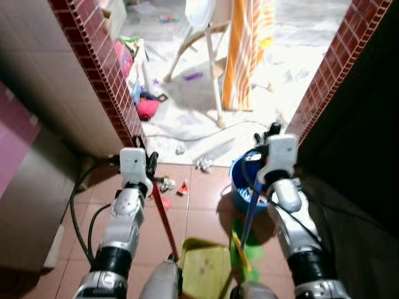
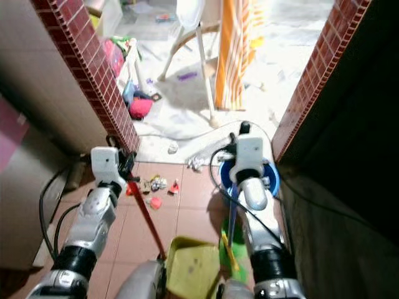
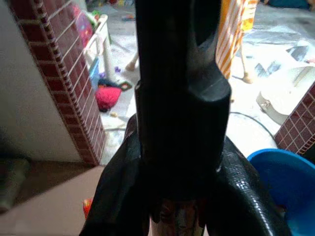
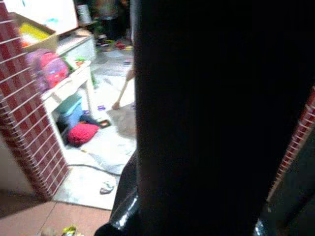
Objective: Sweep floor
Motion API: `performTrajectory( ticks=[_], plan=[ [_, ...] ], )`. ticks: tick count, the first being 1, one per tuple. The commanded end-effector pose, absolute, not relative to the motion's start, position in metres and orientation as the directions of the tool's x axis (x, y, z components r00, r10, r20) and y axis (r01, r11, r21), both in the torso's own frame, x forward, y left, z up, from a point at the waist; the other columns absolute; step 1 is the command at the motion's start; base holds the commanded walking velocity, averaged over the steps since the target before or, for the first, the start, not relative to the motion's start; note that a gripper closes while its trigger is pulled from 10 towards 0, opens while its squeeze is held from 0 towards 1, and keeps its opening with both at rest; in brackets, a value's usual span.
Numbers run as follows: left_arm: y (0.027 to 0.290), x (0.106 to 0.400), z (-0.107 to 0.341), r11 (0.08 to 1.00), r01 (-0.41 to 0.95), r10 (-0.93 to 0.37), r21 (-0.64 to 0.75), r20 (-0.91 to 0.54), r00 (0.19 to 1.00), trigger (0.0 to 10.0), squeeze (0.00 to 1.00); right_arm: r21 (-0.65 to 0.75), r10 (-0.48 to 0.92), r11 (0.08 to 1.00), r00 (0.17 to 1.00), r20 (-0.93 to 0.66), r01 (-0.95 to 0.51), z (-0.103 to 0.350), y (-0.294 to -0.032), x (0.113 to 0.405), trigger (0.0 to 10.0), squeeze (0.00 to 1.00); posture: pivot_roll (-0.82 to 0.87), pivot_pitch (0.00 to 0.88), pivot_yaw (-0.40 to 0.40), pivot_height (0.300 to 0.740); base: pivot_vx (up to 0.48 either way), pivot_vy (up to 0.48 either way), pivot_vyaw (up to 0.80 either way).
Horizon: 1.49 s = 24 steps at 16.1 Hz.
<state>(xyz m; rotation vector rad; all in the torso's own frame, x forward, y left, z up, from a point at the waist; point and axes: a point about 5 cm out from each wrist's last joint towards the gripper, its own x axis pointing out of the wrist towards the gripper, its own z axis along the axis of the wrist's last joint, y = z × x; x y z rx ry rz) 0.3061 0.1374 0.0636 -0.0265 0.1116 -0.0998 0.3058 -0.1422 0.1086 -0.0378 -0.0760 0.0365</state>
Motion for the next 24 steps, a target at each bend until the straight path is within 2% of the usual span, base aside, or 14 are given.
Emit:
performTrajectory(
  ticks=[1, 6, 8, 12, 14, 16, 17, 19, 24],
  plan=[
    [0.148, 0.308, 0.075, 0.989, 0.106, -0.098, 0.105, -0.076, 0.992, 10.0, 0.00, -0.018, 0.005, 1.000, 0.994, 0.106, -0.003, 0.113, -0.148, 0.304, 10.0, 0.00, -0.02, 0.029, 0.059, 0.740, 0.000, 0.000, 0.00],
    [0.151, 0.291, 0.069, 0.991, 0.079, -0.068, 0.112, -0.098, 0.993, 10.0, 0.00, -0.039, -0.070, 0.997, 0.997, 0.031, 0.071, 0.096, -0.162, 0.295, 10.0, 0.00, -0.01, 0.000, 0.017, 0.740, 0.000, 0.000, 0.00],
    [0.147, 0.284, 0.056, 0.996, 0.083, -0.077, 0.035, -0.146, 0.986, 10.0, 0.00, -0.064, -0.042, 0.997, 0.999, 0.034, 0.044, 0.096, -0.158, 0.297, 10.0, 0.00, -0.04, 0.000, -0.013, 0.740, 0.000, 0.000, 0.00],
    [0.136, 0.288, 0.043, 0.991, 0.122, -0.110, 0.053, -0.183, 0.977, 10.0, 0.00, -0.175, 0.069, 0.983, 0.997, 0.037, -0.062, 0.102, -0.152, 0.303, 10.0, 0.00, -0.08, 0.000, -0.104, 0.740, 0.000, 0.000, 0.00],
    [0.136, 0.290, 0.045, 0.990, 0.120, -0.106, 0.071, -0.171, 0.980, 10.0, 0.00, -0.175, 0.085, 0.981, 0.996, 0.037, -0.077, 0.101, -0.150, 0.303, 10.0, 0.00, -0.07, 0.000, -0.068, 0.740, 0.000, 0.000, 0.00],
    [0.149, 0.291, 0.044, 0.997, 0.056, -0.046, 0.050, -0.171, 0.984, 10.0, 0.00, -0.144, 0.080, 0.987, 0.995, 0.054, -0.072, 0.098, -0.143, 0.304, 10.0, 0.00, -0.10, 0.000, 0.055, 0.740, 0.000, 0.000, 0.00],
    [0.154, 0.292, 0.043, 0.999, 0.028, -0.020, 0.044, -0.178, 0.984, 10.0, 0.00, -0.136, 0.080, 0.988, 0.995, 0.061, -0.071, 0.097, -0.142, 0.304, 10.0, 0.00, -0.10, 0.000, 0.082, 0.740, 0.000, 0.000, 0.00],
    [0.159, 0.295, 0.042, 1.000, -0.018, 0.021, 0.016, -0.189, 0.982, 10.0, 0.00, -0.130, 0.074, 0.989, 0.995, 0.069, -0.064, 0.097, -0.142, 0.306, 10.0, 0.00, -0.11, 0.000, 0.101, 0.740, 0.000, 0.000, 0.00],
    [0.159, 0.295, 0.042, 1.000, -0.018, 0.021, 0.016, -0.189, 0.982, 10.0, 0.00, -0.130, 0.074, 0.989, 0.995, 0.069, -0.064, 0.097, -0.142, 0.306, 10.0, 0.00, -0.11, 0.000, 0.101, 0.740, 0.000, 0.000, 0.00]
  ],
)
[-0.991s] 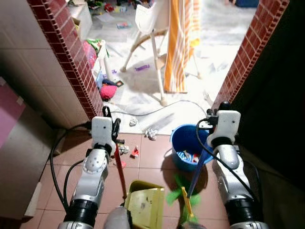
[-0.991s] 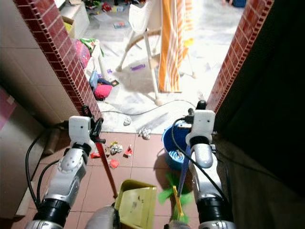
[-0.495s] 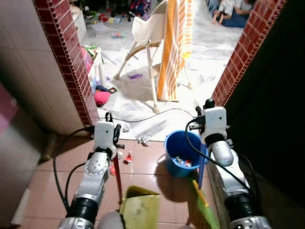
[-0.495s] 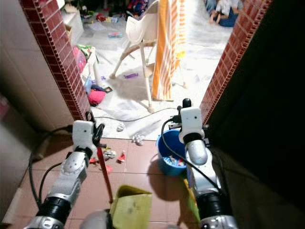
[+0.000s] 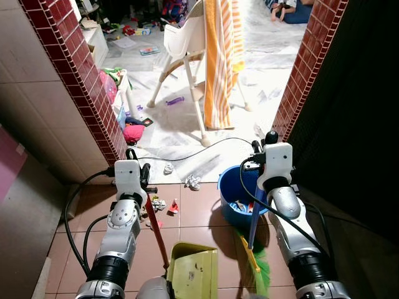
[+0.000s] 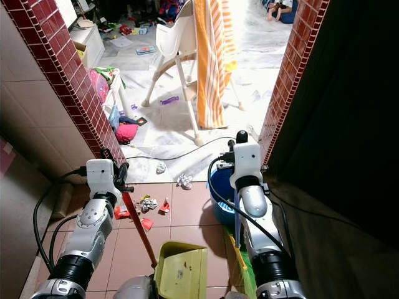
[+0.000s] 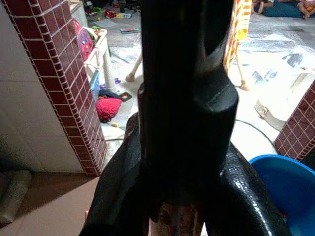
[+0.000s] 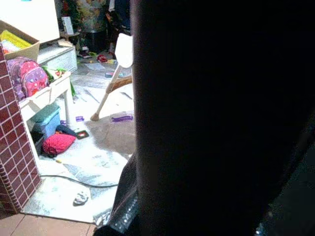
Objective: Sweep floor
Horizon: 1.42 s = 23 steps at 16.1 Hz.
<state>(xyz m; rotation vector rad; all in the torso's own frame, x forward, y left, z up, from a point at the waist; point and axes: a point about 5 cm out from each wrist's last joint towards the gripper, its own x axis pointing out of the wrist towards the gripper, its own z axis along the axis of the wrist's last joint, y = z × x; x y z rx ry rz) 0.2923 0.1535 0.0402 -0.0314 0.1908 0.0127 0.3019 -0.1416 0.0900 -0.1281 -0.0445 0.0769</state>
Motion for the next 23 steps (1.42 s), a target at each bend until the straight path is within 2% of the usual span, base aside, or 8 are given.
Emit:
performTrajectory(
  ticks=[1, 11, 12, 18, 23],
  plan=[
    [0.159, 0.295, 0.042, 1.000, -0.018, 0.021, 0.016, -0.189, 0.982, 10.0, 0.00, -0.130, 0.074, 0.989, 0.995, 0.069, -0.064, 0.097, -0.142, 0.306, 10.0, 0.00, -0.11, 0.000, 0.101, 0.740, 0.000, 0.000, 0.00],
    [0.159, 0.296, 0.042, 1.000, -0.021, 0.023, 0.009, -0.190, 0.981, 10.0, 0.00, -0.130, 0.067, 0.990, 0.995, 0.075, -0.057, 0.096, -0.143, 0.307, 10.0, 0.00, -0.12, 0.000, 0.104, 0.740, 0.000, 0.000, 0.00],
    [0.129, 0.289, 0.039, 0.999, 0.035, -0.033, 0.011, -0.179, 0.983, 10.0, 0.00, -0.142, 0.184, 0.973, 0.983, 0.018, -0.180, 0.088, -0.133, 0.312, 10.0, 0.00, -0.03, 0.000, -0.090, 0.740, 0.000, 0.000, 0.00],
    [0.130, 0.290, 0.038, 0.998, 0.068, -0.064, 0.015, -0.198, 0.978, 10.0, 0.00, -0.120, 0.131, 0.985, 0.991, 0.033, -0.126, 0.086, -0.140, 0.311, 10.0, 0.00, -0.06, 0.000, -0.015, 0.740, 0.000, 0.000, 0.00],
    [0.132, 0.288, 0.038, 0.996, 0.087, -0.081, 0.025, -0.197, 0.977, 10.0, 0.00, -0.119, 0.099, 0.988, 0.994, 0.037, -0.094, 0.085, -0.146, 0.308, 10.0, 0.00, -0.07, 0.000, 0.001, 0.740, 0.000, 0.000, 0.00]
  ],
)
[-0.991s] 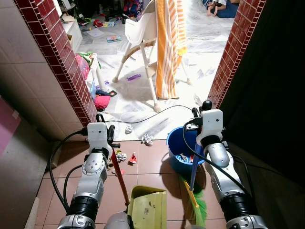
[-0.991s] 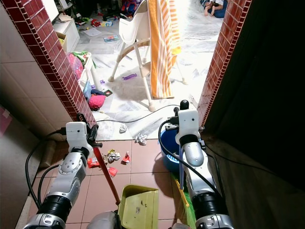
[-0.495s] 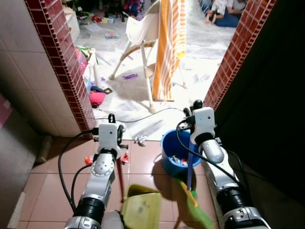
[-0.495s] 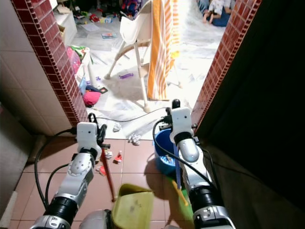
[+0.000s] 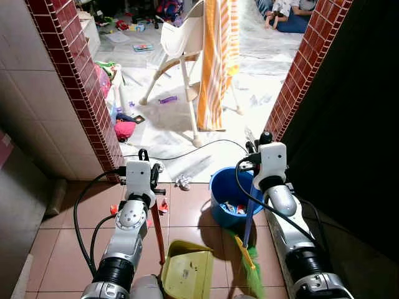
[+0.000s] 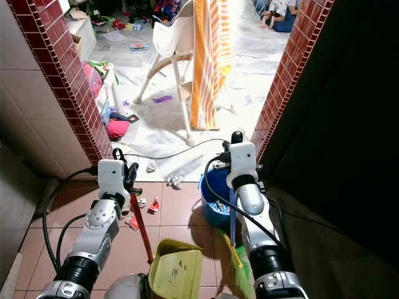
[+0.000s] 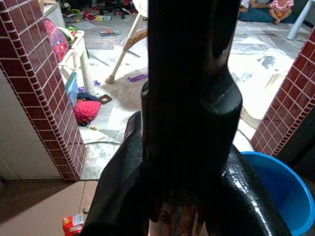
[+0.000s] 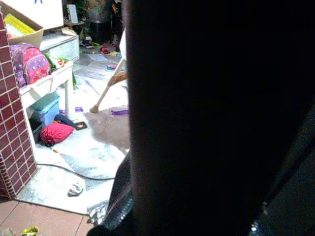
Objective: Sweep floor
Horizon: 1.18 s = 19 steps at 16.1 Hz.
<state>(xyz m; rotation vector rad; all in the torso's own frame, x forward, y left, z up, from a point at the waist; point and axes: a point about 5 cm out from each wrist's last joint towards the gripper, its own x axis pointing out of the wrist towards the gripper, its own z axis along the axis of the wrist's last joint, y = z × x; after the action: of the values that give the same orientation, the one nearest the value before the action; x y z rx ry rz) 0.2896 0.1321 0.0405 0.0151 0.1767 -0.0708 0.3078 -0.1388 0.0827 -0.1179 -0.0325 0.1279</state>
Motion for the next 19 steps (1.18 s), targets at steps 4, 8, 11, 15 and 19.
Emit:
performTrajectory(
  ticks=[4, 8, 11, 15, 19],
  plan=[
    [0.1329, 0.2897, 0.0411, 0.996, 0.085, -0.080, 0.022, -0.188, 0.979, 10.0, 0.00, -0.066, 0.058, 0.996, 0.998, 0.033, -0.055, 0.0842, -0.1462, 0.3083, 10.0, 0.00, -0.07, 0.000, 0.012, 0.740, 0.000, 0.000, 0.00],
    [0.1349, 0.2885, 0.0418, 0.995, 0.095, -0.090, 0.023, -0.182, 0.979, 10.0, 0.00, -0.041, 0.031, 0.999, 0.999, 0.019, -0.030, 0.0806, -0.1504, 0.3058, 10.0, 0.00, -0.07, 0.000, 0.027, 0.740, 0.000, 0.000, 0.00],
    [0.1360, 0.2903, 0.0437, 0.996, 0.088, -0.083, 0.020, -0.176, 0.981, 10.0, 0.00, -0.042, 0.026, 0.999, 0.999, 0.019, -0.025, 0.0808, -0.1509, 0.3060, 10.0, 0.00, -0.07, 0.000, 0.027, 0.740, 0.000, 0.000, 0.00],
    [0.1378, 0.2919, 0.0452, 0.997, 0.074, -0.070, 0.017, -0.170, 0.983, 10.0, 0.00, -0.039, 0.028, 0.999, 0.999, 0.021, -0.028, 0.0811, -0.1512, 0.3064, 10.0, 0.00, -0.07, 0.000, 0.027, 0.740, 0.000, 0.000, 0.00],
    [0.1383, 0.2927, 0.0459, 0.997, 0.074, -0.069, 0.021, -0.168, 0.983, 10.0, 0.00, -0.038, 0.031, 0.999, 0.999, 0.023, -0.030, 0.0817, -0.1504, 0.3074, 10.0, 0.00, -0.07, 0.000, 0.027, 0.740, 0.000, 0.000, 0.00]
  ],
)
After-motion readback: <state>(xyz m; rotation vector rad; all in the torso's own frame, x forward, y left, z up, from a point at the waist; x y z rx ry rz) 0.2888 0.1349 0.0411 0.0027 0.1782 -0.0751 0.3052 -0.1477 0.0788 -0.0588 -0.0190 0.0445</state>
